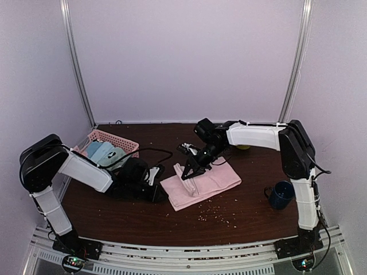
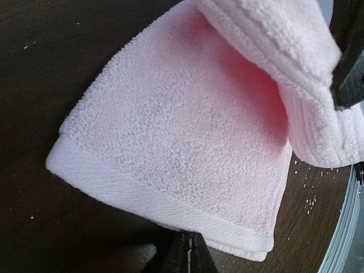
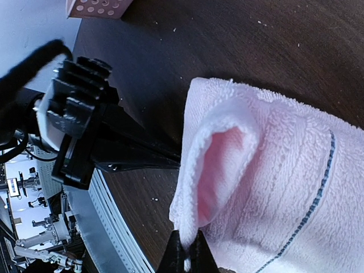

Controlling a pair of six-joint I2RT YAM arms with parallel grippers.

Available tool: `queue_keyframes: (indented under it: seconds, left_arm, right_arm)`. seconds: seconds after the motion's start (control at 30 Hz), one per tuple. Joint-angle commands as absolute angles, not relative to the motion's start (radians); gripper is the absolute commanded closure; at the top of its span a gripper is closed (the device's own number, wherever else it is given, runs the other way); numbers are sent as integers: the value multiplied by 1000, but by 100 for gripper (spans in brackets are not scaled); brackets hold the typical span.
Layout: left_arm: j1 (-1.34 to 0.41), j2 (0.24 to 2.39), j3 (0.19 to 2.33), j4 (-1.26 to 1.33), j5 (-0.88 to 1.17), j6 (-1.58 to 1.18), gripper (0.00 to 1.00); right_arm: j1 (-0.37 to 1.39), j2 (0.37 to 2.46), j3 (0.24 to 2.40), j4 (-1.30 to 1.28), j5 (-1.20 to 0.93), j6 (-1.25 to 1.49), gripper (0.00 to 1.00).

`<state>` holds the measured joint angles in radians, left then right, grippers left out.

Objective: Roll the towels
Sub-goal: Fold the towel at the center of the board.

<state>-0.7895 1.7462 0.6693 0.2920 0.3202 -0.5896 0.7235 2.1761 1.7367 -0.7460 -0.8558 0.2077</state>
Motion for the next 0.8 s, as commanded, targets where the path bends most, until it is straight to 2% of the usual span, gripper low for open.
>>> queue_keyframes:
  seconds: [0.0,0.77]
  left_arm:
    - [-796,1744,633,266,299,-601,94]
    - [-797,1742,598,293,304,-610,94]
  right_arm:
    - [748,2219,1764,-707,-880,249,100]
    - [811,2284,1804,-683,-892,296,100]
